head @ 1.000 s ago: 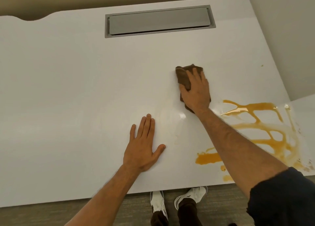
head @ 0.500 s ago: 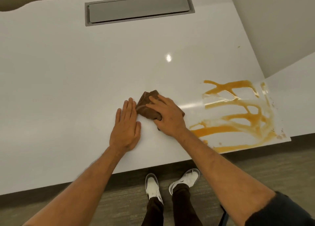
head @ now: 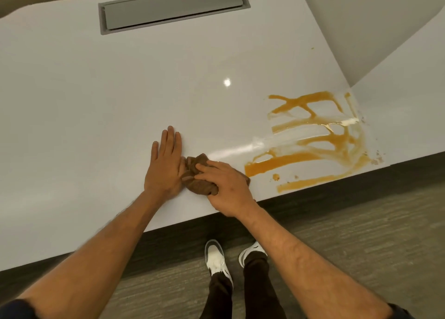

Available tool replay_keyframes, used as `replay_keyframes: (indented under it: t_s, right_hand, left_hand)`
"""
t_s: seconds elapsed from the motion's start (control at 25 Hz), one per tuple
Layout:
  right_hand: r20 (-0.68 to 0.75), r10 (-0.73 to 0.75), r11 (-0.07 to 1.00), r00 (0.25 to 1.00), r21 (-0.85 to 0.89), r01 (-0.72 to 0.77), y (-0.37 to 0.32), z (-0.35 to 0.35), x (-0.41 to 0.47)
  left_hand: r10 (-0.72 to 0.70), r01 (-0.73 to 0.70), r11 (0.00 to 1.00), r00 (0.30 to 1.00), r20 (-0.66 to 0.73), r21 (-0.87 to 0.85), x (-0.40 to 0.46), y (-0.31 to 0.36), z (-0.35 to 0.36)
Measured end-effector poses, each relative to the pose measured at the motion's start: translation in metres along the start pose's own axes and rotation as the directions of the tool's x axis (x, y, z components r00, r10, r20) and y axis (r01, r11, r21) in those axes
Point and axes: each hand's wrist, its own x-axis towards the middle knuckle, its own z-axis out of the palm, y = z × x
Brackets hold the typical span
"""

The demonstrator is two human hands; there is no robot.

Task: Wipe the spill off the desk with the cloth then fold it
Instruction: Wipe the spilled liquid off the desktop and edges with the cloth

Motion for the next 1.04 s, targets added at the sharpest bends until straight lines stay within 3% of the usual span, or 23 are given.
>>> replay_keyframes:
  t_s: [0.12,0.24,0.36,0.44,0.56,0.64,0.72,0.8,1.04]
  right_hand:
    - [0.098,0.058,0.995,0.994,0.071,-0.065,-0.008,-0.007,-0.021]
    - [0.110,0.217,0.917,0.970,0.317,-0.242,-0.021,-0.026,-0.037]
    - [-0.059,0.386,0.755,0.921,0.593,-0.278,-0.024,-0.060,-0.039]
    - [-0.219,0.467,0.730,0.857,0.642,-0.234,-0.019,-0.082,-0.035]
    - [-0.389,0.531,0.787,0.753,0.555,-0.268,0.000,-0.095,-0.036]
    - [-0.410,0.553,0.820,0.725,0.420,-0.388,0.015,-0.086,-0.042]
    - [-0.343,0.498,0.864,0.797,0.115,-0.490,0.027,-0.067,-0.049]
    - [-0.321,0.406,0.887,0.856,-0.087,-0.454,0.035,-0.050,-0.050]
    - [-0.360,0.359,0.879,0.861,-0.180,-0.442,0.040,-0.035,-0.035]
  left_hand:
    - [-0.005,0.005,1.000,0.999,-0.043,-0.018,-0.002,0.004,0.000]
    - [-0.006,0.006,1.000,0.999,-0.051,0.002,-0.003,0.002,0.001]
    - [-0.001,0.001,1.000,0.998,-0.058,0.004,-0.002,0.002,0.002]
    - [0.004,-0.004,1.000,0.998,-0.070,-0.006,-0.002,0.002,0.001]
    - [-0.003,0.003,1.000,0.998,-0.063,-0.010,-0.003,0.003,0.000]
    - [-0.006,0.005,1.000,0.999,-0.052,-0.008,-0.002,0.003,-0.001]
    - [-0.001,0.001,1.000,0.999,-0.042,-0.002,-0.001,0.003,-0.001]
    - [0.012,-0.012,1.000,0.999,-0.031,0.019,-0.001,0.002,-0.001]
    - [0.015,-0.014,0.999,1.000,-0.019,0.047,0.000,0.004,0.000]
